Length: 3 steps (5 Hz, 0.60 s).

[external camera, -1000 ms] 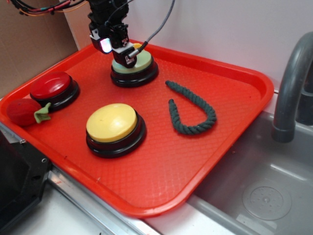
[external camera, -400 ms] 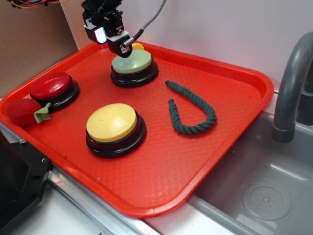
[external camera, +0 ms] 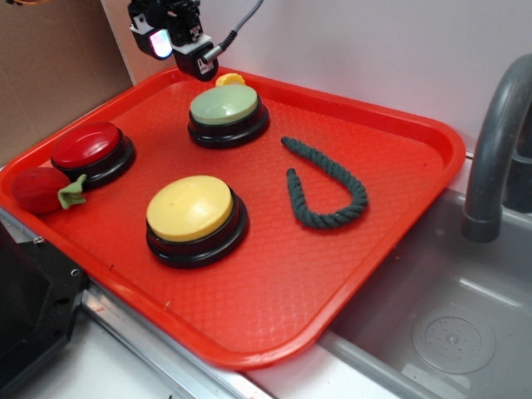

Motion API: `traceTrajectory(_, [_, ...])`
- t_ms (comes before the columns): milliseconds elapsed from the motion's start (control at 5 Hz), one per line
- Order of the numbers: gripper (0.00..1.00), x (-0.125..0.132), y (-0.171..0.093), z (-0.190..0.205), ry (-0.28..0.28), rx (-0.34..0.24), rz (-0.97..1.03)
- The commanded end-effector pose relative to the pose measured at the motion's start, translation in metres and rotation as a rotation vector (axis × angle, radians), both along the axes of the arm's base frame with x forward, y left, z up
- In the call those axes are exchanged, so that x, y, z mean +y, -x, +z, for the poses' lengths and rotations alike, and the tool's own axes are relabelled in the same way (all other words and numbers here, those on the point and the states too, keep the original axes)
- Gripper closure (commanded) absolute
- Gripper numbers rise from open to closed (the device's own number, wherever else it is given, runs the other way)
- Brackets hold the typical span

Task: Push the green button.

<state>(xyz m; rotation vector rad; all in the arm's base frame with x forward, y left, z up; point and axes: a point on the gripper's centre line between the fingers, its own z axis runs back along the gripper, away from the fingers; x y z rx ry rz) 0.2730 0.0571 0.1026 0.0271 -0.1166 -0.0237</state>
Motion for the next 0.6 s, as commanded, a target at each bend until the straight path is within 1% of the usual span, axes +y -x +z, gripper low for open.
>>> traceTrajectory(0, [0.00,-0.005,-0.003,0.039,-0.004,-0.097,0.002])
traceTrajectory(200, [0.00,-0.006,0.001,0.047,-0.005,-0.097,0.013])
traceTrajectory(400, [0.00,-0.009,0.006,0.056,-0.036,-0.114,0.059])
